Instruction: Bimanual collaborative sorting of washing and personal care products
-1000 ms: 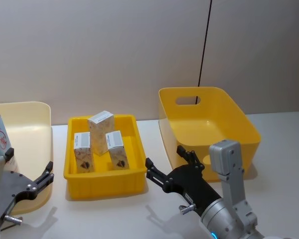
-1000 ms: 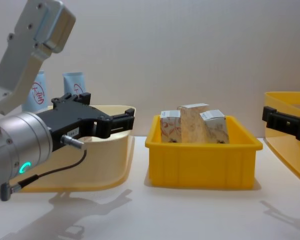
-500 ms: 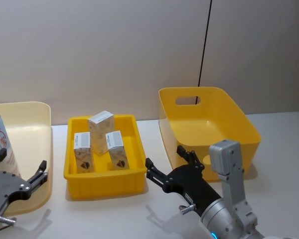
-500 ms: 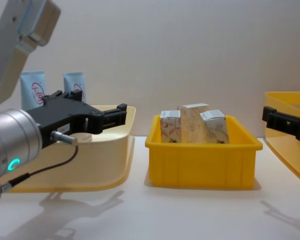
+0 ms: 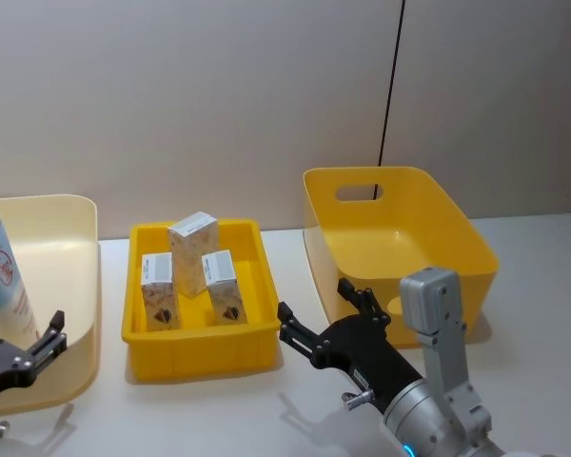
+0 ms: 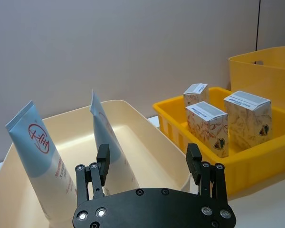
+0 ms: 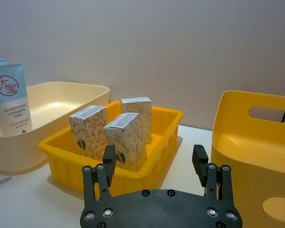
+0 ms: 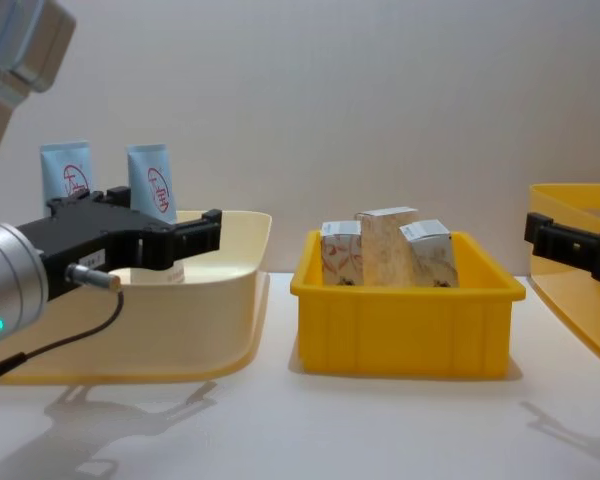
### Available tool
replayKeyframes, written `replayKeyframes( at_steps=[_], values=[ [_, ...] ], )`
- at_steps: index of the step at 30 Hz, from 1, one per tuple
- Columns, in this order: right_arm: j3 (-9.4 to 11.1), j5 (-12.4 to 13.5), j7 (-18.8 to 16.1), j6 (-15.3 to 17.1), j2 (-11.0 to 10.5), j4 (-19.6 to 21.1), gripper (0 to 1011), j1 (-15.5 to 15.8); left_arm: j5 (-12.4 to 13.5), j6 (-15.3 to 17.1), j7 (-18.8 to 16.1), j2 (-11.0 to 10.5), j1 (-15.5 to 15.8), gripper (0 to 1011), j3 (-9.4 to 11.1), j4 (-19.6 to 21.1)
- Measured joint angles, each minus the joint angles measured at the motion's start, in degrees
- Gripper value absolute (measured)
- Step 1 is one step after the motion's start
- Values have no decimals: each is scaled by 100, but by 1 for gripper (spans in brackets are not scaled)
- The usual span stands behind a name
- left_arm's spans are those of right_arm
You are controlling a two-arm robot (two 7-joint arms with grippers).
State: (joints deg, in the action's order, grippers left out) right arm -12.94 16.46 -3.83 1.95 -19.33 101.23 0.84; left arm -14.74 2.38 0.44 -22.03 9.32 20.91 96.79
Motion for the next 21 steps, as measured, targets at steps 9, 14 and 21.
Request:
replayKeyframes(
  at_steps=[9,14,21],
  values=[
    [0,0,0,-1,0,0,1001,0,-219,198,-3,125,59,1000,-206,-100],
    [0,0,0,0,0,0,1001,0,-398,304,3,242,146,1000,-347,-221],
    [0,0,0,0,0,0,1001,0,-619,432,78,370,303,1000,-502,-428]
  ],
)
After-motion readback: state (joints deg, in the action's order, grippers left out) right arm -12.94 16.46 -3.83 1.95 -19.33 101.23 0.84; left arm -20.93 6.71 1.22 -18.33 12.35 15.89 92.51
